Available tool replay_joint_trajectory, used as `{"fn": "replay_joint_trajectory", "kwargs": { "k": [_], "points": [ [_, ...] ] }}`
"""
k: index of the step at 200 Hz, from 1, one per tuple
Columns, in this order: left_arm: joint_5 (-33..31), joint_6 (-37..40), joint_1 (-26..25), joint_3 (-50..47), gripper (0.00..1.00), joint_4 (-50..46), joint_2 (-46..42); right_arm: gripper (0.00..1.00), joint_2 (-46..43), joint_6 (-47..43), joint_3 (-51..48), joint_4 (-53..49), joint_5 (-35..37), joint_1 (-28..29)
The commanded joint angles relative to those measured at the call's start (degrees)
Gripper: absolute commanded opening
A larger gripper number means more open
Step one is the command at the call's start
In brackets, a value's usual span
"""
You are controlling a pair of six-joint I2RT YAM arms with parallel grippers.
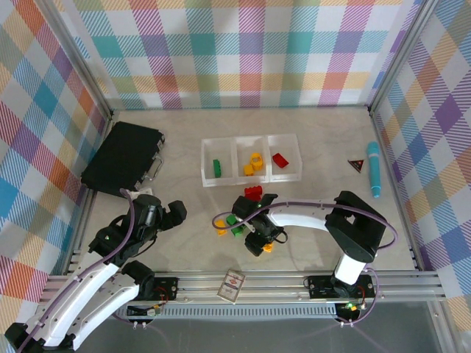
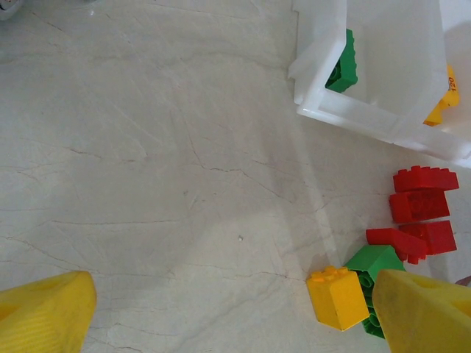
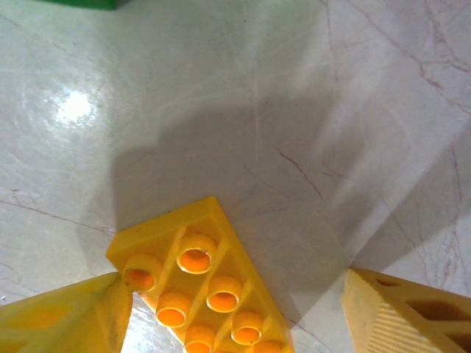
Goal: Sort the legos into containers by color
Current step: Pick up the lego from the bottom-center of the table, then place the lego in the container.
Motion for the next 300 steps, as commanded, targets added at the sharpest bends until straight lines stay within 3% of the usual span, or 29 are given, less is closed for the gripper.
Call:
{"fn": "replay_joint_trajectory", "kwargs": {
  "k": [1,100,169,193,213,238,300],
  "points": [
    [-0.65,-0.03,-0.37,-0.13,0.96,0.31,-0.11,0.71,1.31,1.39,0.51,-0.21,0.21,0.01],
    [-0.48,0.82,-0.37,0.97,0.96,-1.4,-1.85,0.44,-0.92,12.2,-2.57,1.09,1.76,-0.72],
    [-0.38,0.76,-0.37,0.97,0.96,-1.45,-2.48,0.31,-13.11,16.53,0.08,-3.0,7.57,-3.2],
    [-0.22,0.88,-0.37,0.84,0.96,-0.72,-2.41,0.29,-18.91,16.79,4.09,-3.35,7.03,-6.39],
    [0.31,0.96,-0.37,0.12,0.96,0.91,-2.06,0.29,-20.67,15.67,8.62,-1.13,3.02,-12.53],
    [1.34,0.98,-0.37,-0.61,0.96,2.45,-0.7,0.27,-15.87,13.09,17.66,1.33,-2.23,-20.12],
    [2.68,0.61,-0.37,-1.83,0.96,2.51,-0.1,0.27,8.24,6.42,46.03,-2.16,-5.51,-25.42]
  ]
}}
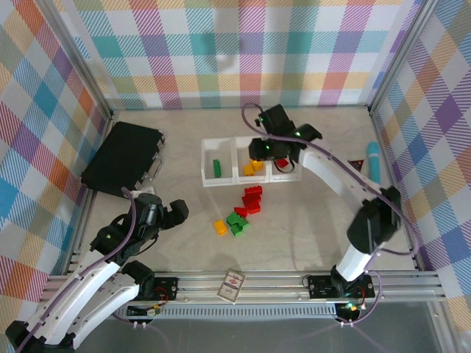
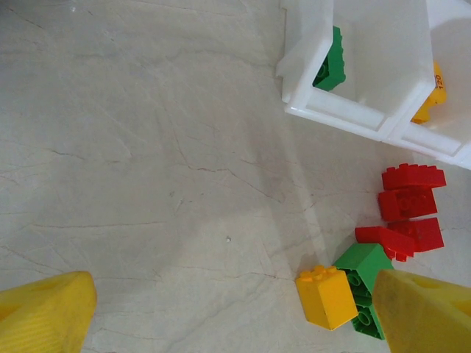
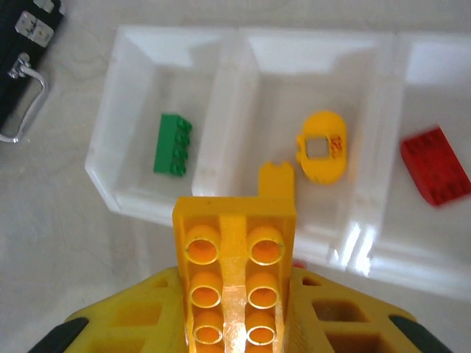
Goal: Sort the legos into containers by color
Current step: Place the lego in the container.
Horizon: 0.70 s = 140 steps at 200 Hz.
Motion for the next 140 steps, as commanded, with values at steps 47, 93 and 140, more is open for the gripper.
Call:
{"fn": "replay_joint_trajectory", "kwargs": {
  "k": [47,93,140],
  "points": [
    [1.19,1.61,-0.37,-1.65,0.96,1.3,-1.26,0.28,19.38,-5.63,17.57,-3.22,-3.58,-2.17],
    [2.74,0.83,-0.37,-2.35,0.97,2.19,-1.54,0.33,25.25,-6.33,20.49,-2.65,-3.33,-2.94],
    [5.3,-0.79,-0.37,-4.5,1.0,3.09,-1.74,0.42,27.72,-7.11,22.12,-3.92,-3.17,-3.37]
  ]
}}
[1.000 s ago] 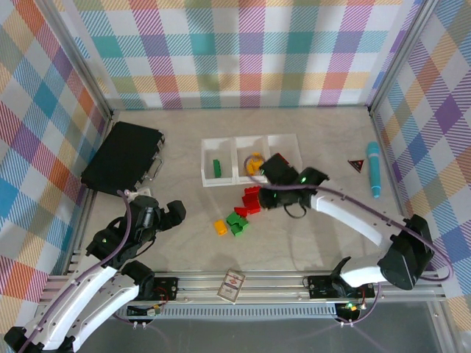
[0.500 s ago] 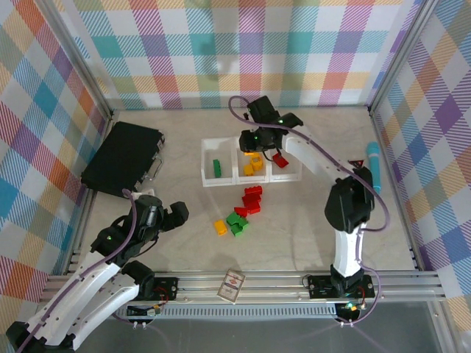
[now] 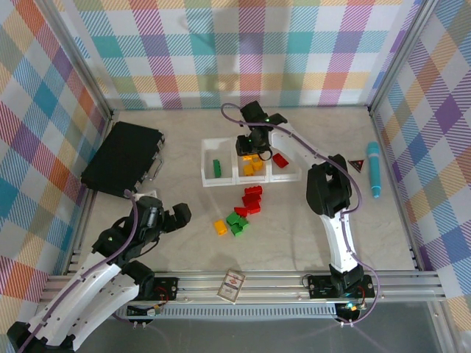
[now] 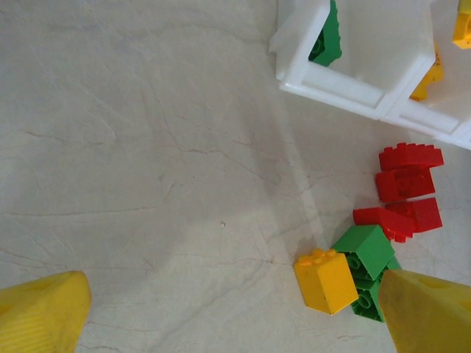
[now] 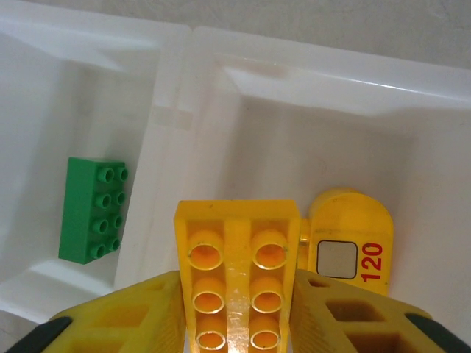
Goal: Sort the legos into containers by color
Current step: Place the lego in the container, then pick up the lego from the middle-left of the table.
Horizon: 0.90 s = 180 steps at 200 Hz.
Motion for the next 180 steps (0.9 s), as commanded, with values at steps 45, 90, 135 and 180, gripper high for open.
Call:
{"fn": "replay_joint_trajectory", "kwargs": {
  "k": [45,90,135,180],
  "points": [
    [3.94,-4.07,-0.44,-2.21,1.0,2.69,-0.23,0.65,-2.1,-1.12,4.22,-4.0,-1.33,-0.35],
    [5.83,-8.45,-2.83,-2.21,0.97,3.71,2.69,0.67,-11.37,0.27,-1.58,-4.53,-2.74,-0.09],
    [2.07,-14.29,-12.14,-1.39,0.95,5.99,12.12,0.68,-27.13,3.14,-22.15,0.36,-3.96,0.35],
    [-1.71,-17.68,-18.6,2.58,0.93,8.97,23.84,0.69,-41.01,5.68,-42.26,3.72,-4.52,0.35]
  ]
}}
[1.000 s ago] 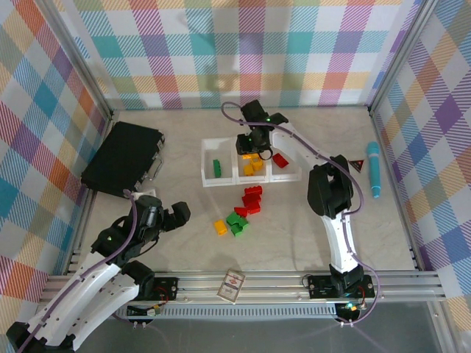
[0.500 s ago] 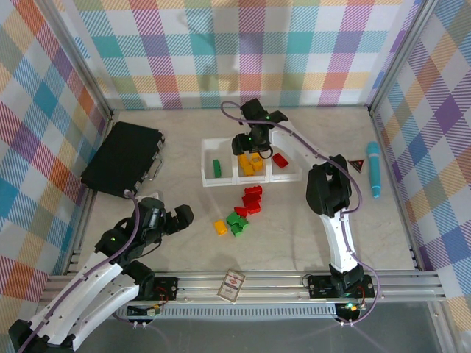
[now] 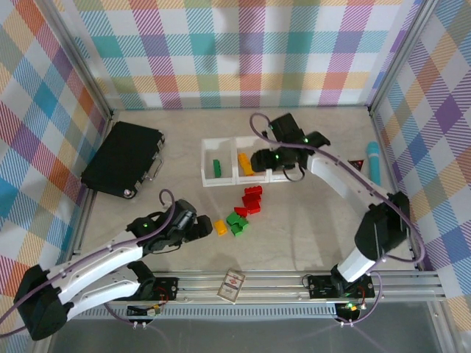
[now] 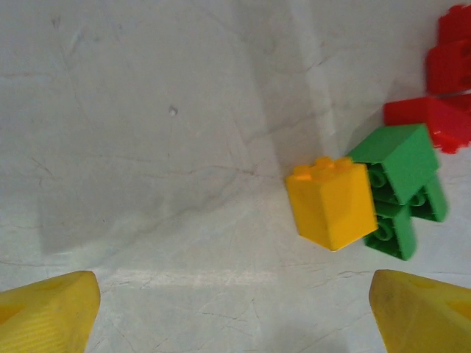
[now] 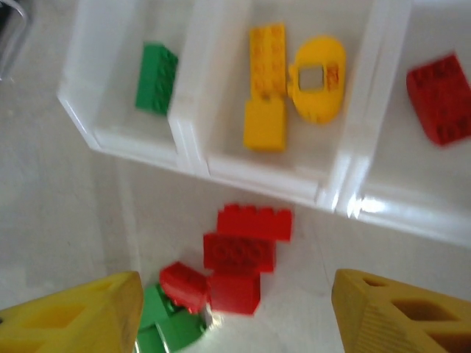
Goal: Sort the legos into containers by color
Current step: Pick up the lego from the middle-left of the table.
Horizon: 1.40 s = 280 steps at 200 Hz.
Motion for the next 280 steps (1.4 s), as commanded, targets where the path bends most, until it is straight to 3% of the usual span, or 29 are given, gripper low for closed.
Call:
{"fn": "replay_joint_trajectory", "kwargs": {
  "k": [1,40,104,159,201,280],
  "points": [
    [-3.44,-3.22,-2.93,3.91,0.93,2.64,4.51,0.69,-4.68,2.3,-7.97,1.7,-1.17,0.24],
    [-5.62,-4.42,-5.1,9.29,0.93,2.4,14.87,0.7,-12.33,3.0,-18.66,2.56,-1.11,0.24],
    [-4.69,-6.02,-6.39,14.14,0.84,4.34,27.06,0.71,-17.68,3.1,-25.62,3.96,-1.07,0.24],
    [-4.58,-5.72,-7.27,17.1,0.82,5.17,30.99,0.71,-20.35,4.37,-31.72,6.41,-1.96,0.25],
    [-7.41,-5.97,-7.27,17.8,0.76,2.25,31.81,0.71,-21.18,3.38,-31.78,5.93,-1.52,0.24],
    [-6.54,-5.27,-7.27,18.41,0.64,2.48,34.78,0.71,-20.56,3.03,-32.68,6.46,-1.26,0.25]
  ]
}}
